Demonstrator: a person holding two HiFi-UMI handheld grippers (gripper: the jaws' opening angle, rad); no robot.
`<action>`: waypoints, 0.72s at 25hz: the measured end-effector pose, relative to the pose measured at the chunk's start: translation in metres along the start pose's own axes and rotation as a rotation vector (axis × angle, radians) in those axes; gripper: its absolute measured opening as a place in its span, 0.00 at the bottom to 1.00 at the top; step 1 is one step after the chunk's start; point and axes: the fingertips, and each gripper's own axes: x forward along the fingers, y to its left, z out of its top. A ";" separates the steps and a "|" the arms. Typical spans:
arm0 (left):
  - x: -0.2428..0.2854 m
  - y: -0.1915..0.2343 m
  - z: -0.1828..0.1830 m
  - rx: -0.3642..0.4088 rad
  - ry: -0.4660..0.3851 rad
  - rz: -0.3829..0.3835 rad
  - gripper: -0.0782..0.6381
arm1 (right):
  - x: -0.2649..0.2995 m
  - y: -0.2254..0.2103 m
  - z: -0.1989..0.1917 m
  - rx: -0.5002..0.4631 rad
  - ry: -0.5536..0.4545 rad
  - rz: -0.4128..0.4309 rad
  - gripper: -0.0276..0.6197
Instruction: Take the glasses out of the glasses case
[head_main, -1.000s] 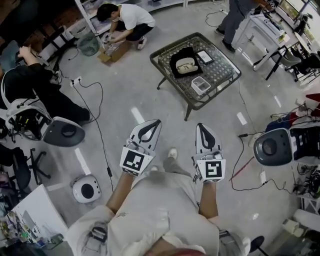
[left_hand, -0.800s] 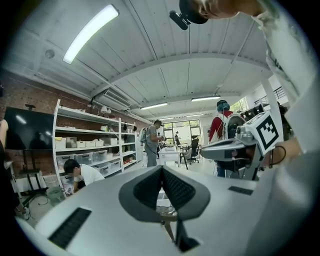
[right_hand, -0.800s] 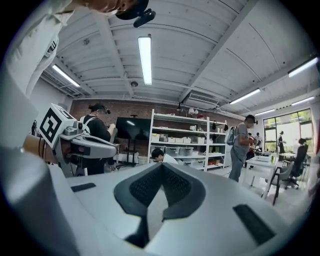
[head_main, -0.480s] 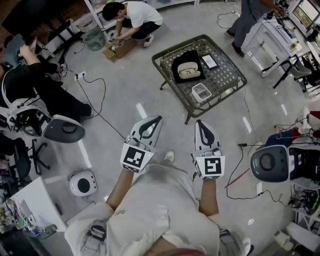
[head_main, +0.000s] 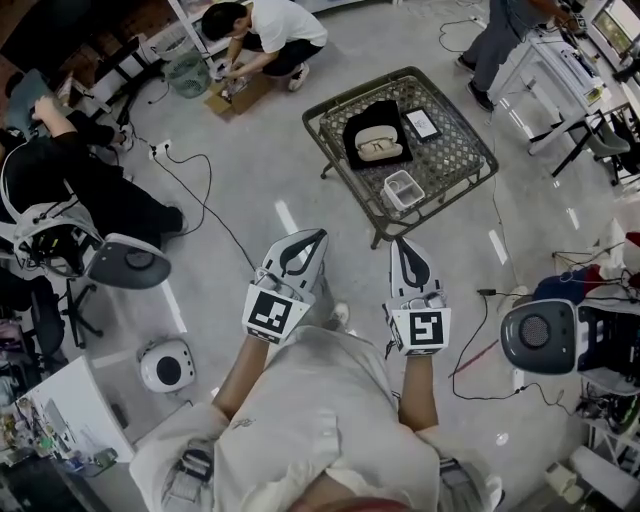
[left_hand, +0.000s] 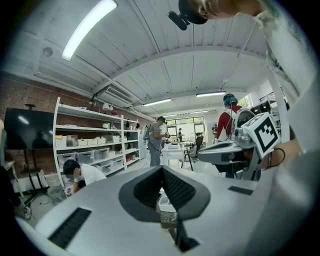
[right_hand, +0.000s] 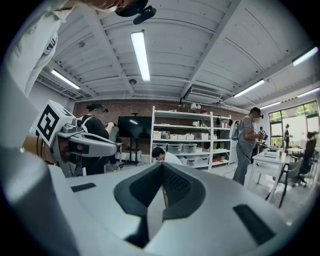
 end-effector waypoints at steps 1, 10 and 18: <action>0.003 0.002 -0.002 -0.002 0.002 -0.003 0.13 | 0.003 -0.001 -0.001 0.004 0.003 -0.004 0.05; 0.048 0.048 -0.004 -0.011 -0.018 -0.038 0.13 | 0.053 -0.022 -0.003 -0.010 0.027 -0.057 0.05; 0.083 0.092 0.006 0.003 -0.035 -0.089 0.13 | 0.096 -0.035 0.009 -0.025 0.032 -0.118 0.05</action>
